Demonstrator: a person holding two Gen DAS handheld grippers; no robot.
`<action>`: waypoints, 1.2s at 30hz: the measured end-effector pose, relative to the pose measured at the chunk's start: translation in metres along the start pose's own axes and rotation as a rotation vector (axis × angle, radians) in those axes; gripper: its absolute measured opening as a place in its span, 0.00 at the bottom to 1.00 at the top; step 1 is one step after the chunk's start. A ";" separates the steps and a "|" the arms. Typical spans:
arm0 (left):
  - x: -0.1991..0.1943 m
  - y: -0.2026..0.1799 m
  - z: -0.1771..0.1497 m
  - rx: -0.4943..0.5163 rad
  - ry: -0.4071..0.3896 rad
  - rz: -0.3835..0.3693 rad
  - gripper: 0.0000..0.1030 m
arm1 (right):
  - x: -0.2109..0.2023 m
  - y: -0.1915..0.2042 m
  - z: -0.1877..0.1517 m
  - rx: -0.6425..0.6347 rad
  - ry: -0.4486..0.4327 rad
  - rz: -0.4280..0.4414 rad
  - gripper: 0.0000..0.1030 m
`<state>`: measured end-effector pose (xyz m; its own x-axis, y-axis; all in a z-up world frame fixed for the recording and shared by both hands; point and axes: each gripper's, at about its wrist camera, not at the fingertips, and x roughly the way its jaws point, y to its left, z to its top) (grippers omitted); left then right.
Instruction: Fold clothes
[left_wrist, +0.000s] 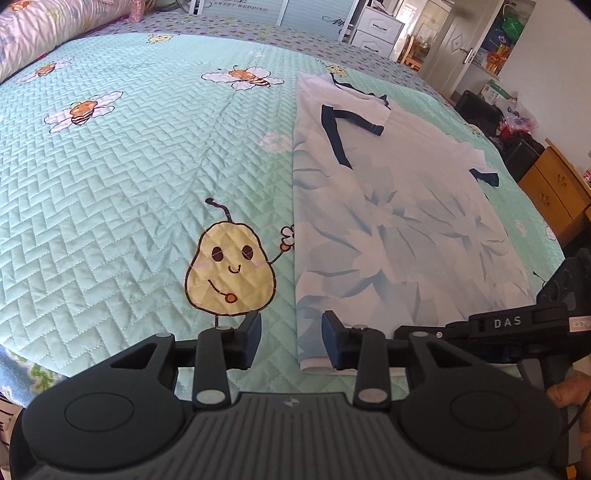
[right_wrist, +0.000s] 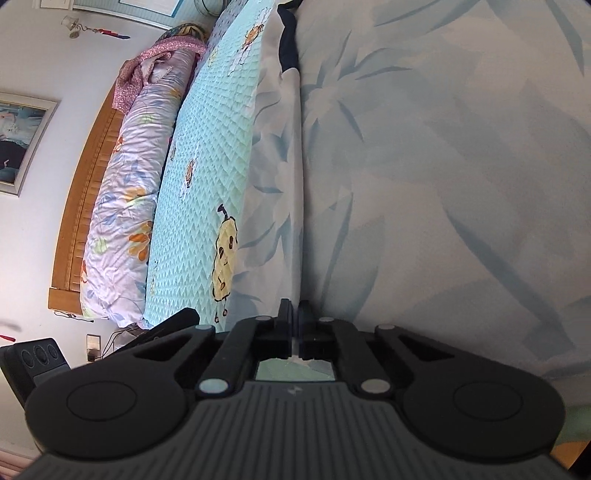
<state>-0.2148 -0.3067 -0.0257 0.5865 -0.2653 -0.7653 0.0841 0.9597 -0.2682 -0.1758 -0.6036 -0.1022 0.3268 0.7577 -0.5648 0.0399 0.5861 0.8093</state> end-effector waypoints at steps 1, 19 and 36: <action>0.000 -0.002 0.000 0.008 -0.004 -0.001 0.37 | -0.001 0.000 -0.001 -0.006 0.000 0.001 0.03; 0.051 -0.012 0.012 -0.078 0.017 -0.134 0.45 | -0.004 -0.008 -0.005 -0.011 -0.006 0.020 0.04; 0.012 0.003 -0.034 0.293 0.025 0.089 0.46 | -0.015 0.082 -0.094 -1.129 -0.024 -0.459 0.52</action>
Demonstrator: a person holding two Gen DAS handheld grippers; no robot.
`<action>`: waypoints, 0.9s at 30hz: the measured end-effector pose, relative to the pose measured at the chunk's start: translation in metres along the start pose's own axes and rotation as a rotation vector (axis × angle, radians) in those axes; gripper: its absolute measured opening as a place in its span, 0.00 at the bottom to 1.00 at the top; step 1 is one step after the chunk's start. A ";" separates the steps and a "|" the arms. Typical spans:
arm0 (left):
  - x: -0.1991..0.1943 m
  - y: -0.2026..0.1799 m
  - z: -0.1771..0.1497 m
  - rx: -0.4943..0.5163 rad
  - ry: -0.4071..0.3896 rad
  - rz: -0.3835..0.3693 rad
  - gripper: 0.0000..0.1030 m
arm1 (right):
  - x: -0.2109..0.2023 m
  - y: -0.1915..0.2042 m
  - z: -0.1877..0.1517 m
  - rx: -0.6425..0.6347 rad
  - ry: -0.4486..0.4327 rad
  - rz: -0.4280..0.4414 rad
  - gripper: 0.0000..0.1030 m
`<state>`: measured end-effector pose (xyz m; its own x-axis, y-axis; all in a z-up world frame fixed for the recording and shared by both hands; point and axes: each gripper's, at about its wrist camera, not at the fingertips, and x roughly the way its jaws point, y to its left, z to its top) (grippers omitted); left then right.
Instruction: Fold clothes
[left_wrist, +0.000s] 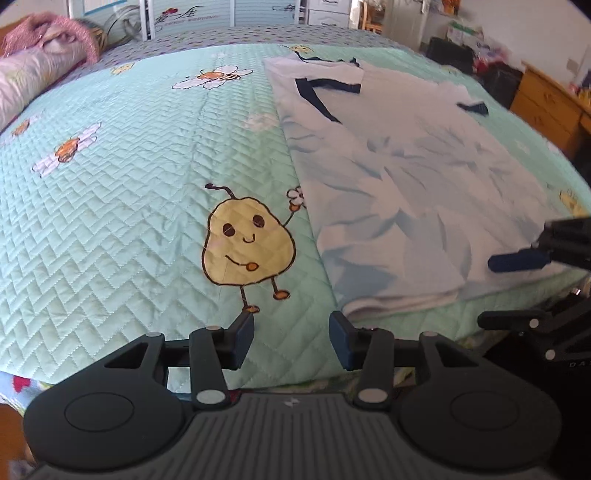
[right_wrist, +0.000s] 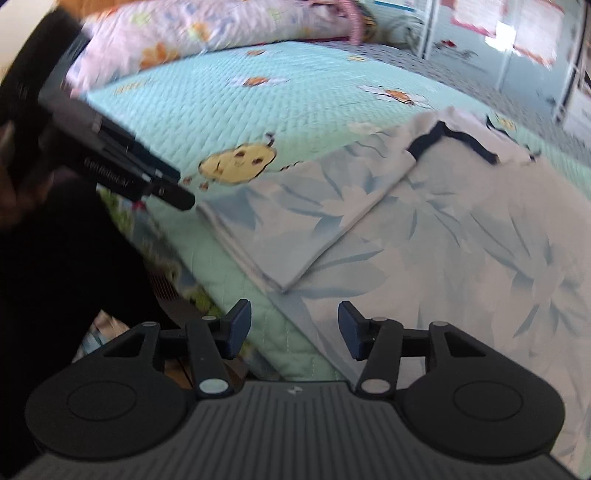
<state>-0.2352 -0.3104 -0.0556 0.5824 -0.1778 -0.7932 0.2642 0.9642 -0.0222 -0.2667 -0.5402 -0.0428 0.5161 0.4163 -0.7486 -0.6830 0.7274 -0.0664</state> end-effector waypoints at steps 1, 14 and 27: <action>0.001 -0.001 -0.001 0.013 0.003 0.011 0.46 | 0.002 0.003 -0.002 -0.037 0.004 -0.005 0.52; 0.007 -0.027 0.002 0.126 0.039 0.014 0.51 | 0.008 0.001 -0.004 -0.187 -0.021 -0.132 0.52; 0.007 -0.047 0.017 0.142 0.046 -0.042 0.51 | 0.007 -0.054 0.011 0.149 -0.086 -0.031 0.53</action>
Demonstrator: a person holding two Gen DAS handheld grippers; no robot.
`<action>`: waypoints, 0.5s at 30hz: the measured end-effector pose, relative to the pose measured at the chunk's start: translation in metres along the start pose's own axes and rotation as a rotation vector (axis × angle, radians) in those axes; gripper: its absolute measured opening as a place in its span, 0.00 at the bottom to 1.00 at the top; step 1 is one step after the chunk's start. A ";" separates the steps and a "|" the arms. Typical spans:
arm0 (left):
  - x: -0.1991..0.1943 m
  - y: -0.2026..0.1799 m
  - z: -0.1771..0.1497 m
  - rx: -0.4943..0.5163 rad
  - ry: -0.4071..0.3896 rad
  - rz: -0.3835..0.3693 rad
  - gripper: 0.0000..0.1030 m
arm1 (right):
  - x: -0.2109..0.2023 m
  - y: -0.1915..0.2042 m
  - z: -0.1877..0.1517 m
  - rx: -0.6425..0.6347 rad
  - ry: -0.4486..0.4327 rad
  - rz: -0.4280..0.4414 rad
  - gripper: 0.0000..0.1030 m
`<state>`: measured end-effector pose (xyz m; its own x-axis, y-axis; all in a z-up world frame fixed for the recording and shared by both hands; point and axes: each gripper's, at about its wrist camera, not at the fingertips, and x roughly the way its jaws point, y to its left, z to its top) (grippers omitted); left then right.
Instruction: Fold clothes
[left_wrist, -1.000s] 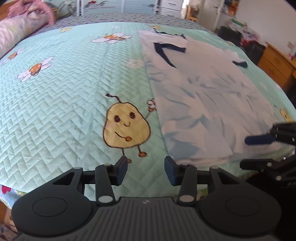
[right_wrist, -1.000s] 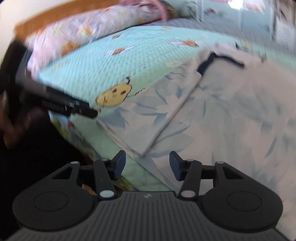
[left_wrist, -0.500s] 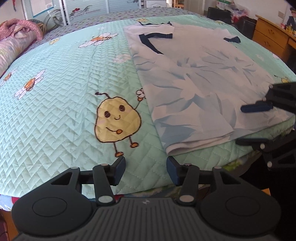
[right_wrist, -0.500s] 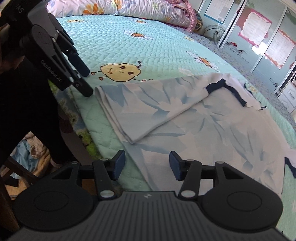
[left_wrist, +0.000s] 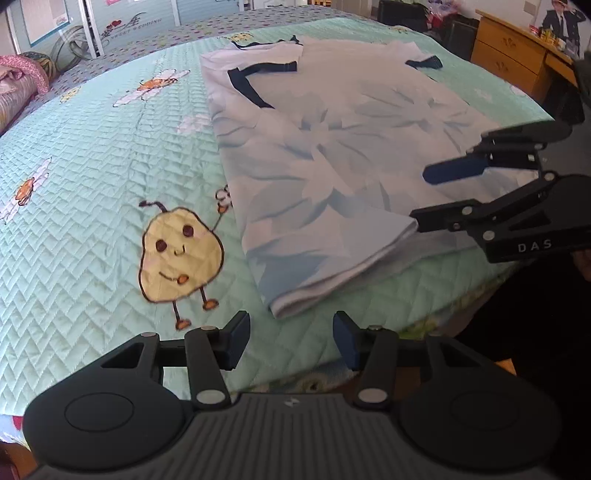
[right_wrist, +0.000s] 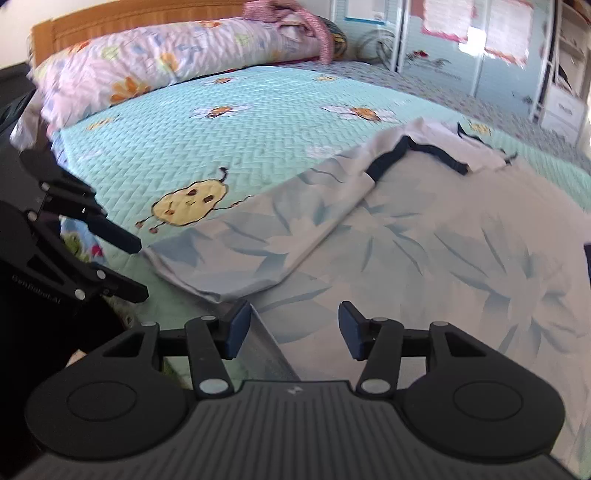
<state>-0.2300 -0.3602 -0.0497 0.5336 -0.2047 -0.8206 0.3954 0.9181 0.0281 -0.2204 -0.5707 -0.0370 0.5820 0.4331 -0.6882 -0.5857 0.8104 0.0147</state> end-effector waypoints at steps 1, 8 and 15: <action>0.000 0.000 0.005 -0.005 -0.009 -0.004 0.51 | 0.003 -0.006 0.000 0.033 0.002 0.003 0.53; 0.012 -0.006 0.029 -0.003 -0.022 -0.002 0.53 | 0.018 -0.044 -0.006 0.236 0.018 -0.004 0.53; 0.027 0.008 0.034 -0.104 0.016 -0.017 0.54 | -0.027 -0.005 -0.007 -0.009 -0.090 0.036 0.53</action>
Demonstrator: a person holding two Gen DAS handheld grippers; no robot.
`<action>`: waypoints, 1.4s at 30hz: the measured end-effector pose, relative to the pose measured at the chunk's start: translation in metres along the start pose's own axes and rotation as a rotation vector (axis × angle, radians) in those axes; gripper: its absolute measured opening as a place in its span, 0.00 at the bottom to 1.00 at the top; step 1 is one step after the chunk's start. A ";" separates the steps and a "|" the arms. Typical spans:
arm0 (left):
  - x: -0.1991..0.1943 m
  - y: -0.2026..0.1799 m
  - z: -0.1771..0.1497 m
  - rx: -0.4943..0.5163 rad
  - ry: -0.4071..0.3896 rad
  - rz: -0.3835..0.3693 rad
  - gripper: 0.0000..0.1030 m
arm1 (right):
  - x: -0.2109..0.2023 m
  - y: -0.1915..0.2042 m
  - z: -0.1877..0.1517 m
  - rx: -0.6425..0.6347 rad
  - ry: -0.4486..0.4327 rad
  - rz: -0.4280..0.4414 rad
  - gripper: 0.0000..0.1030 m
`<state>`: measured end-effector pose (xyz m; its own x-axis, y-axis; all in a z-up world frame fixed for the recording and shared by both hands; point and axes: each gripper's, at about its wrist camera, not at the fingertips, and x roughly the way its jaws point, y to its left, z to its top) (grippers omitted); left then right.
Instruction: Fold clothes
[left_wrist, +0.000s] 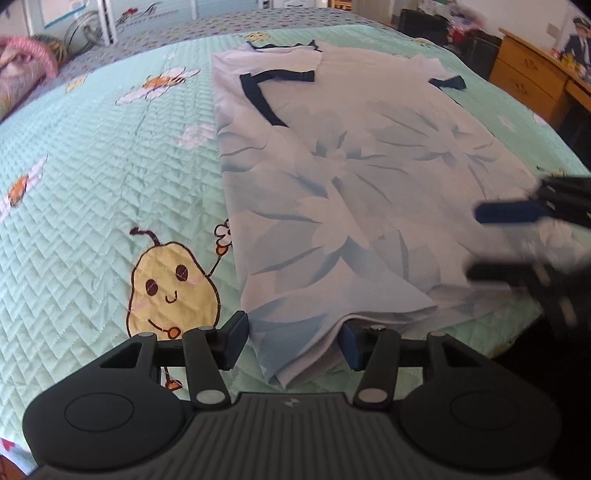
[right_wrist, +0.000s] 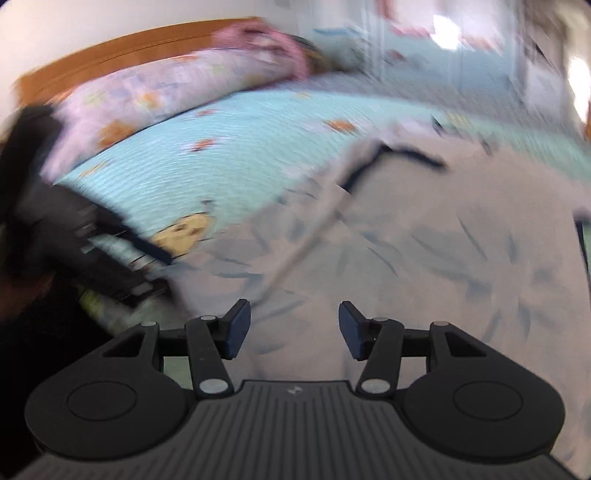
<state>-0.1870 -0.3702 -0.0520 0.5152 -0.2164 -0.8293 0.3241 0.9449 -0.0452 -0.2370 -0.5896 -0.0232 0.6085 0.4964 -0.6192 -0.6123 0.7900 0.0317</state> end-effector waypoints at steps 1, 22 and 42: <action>0.001 0.003 0.000 -0.017 0.003 -0.004 0.54 | -0.004 0.016 -0.002 -0.093 0.002 0.007 0.52; -0.020 0.016 -0.009 -0.099 -0.022 -0.043 0.55 | 0.042 0.073 -0.028 -0.571 0.152 -0.051 0.04; -0.035 -0.093 -0.054 0.615 -0.115 -0.156 0.51 | 0.037 0.028 -0.015 -0.226 0.122 0.088 0.00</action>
<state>-0.2786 -0.4369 -0.0488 0.4959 -0.3975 -0.7721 0.7802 0.5943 0.1951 -0.2394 -0.5551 -0.0571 0.4915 0.5017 -0.7119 -0.7652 0.6390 -0.0780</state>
